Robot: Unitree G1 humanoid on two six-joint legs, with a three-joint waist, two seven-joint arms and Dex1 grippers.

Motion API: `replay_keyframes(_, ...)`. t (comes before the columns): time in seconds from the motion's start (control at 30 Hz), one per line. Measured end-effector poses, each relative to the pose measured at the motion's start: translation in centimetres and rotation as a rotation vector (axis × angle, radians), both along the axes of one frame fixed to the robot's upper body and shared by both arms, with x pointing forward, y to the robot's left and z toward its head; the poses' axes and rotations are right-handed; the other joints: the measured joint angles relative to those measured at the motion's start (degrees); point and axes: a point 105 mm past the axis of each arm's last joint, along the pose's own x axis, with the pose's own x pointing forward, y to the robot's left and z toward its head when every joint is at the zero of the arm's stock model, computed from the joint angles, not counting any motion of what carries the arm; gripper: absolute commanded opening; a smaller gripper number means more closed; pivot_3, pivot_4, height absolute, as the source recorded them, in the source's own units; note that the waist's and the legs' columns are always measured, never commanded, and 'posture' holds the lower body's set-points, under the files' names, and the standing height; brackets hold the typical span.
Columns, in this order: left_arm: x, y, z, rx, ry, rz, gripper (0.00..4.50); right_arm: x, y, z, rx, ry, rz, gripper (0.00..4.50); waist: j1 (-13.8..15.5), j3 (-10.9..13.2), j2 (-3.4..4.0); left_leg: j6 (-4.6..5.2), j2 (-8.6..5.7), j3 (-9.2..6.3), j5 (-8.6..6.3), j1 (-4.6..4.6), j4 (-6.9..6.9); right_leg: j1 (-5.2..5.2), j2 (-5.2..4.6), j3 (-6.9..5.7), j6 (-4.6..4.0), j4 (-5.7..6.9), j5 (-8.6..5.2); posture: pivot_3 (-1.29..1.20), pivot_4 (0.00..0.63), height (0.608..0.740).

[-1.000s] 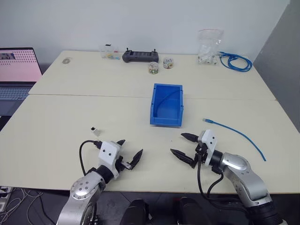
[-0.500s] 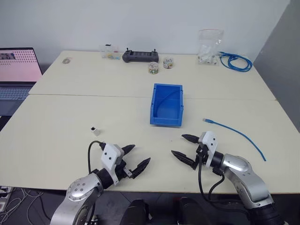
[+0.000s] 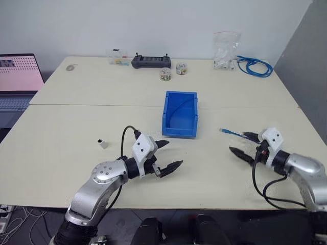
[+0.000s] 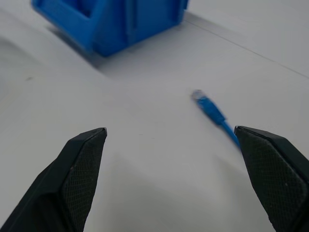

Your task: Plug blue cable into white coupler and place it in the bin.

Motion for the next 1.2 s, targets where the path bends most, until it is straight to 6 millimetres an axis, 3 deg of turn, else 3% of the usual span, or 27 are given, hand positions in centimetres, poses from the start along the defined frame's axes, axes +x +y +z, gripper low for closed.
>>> replay_keyframes(0.3,-0.1,-0.4,-0.7,0.042,-0.003,-0.011,4.5,5.2,-3.7,-1.6,-0.113,0.168,-0.031,4.48,0.0,0.0,0.07,0.01,-0.12,-0.04,0.02,-0.06,0.01,0.01,-0.1,-0.01,-0.27,-0.01,0.17,0.0,0.15,0.74)
replay_keyframes(0.43,-0.1,-0.4,-0.7,0.052,-0.004,-0.02,4.5,5.7,-3.7,-1.6,-0.097,0.221,-0.005,3.72,0.1,0.0,0.08,0.01,-0.13,0.0,0.02,-0.06,0.03,0.01,-0.11,0.03,-0.27,-0.01,0.17,0.0,0.15,0.74)
replay_keyframes(0.93,-0.7,-0.7,-0.3,0.086,0.007,-0.109,4.5,5.1,-2.8,-1.7,-0.126,0.275,0.141,0.05,0.2,0.0,0.08,0.01,-0.1,-0.01,0.03,-0.02,0.05,0.03,-0.11,0.03,-0.27,0.01,0.17,0.0,0.15,0.74)
replay_keyframes(1.13,-1.1,0.4,-0.7,0.151,0.003,-0.136,4.5,3.7,-1.6,-1.8,-0.181,0.268,0.28,0.05,0.1,0.0,0.09,0.01,-0.09,-0.02,0.02,-0.02,0.04,0.01,-0.11,0.03,-0.27,0.01,0.17,0.0,0.15,0.74)
replay_keyframes(1.2,-1.6,1.4,-1.3,0.197,0.005,-0.142,4.5,1.9,-0.5,-1.9,-0.231,0.275,0.391,0.05,0.2,0.0,0.12,0.0,-0.07,-0.08,0.02,-0.05,0.01,-0.02,-0.11,0.0,-0.28,0.01,0.17,0.0,0.15,0.74)
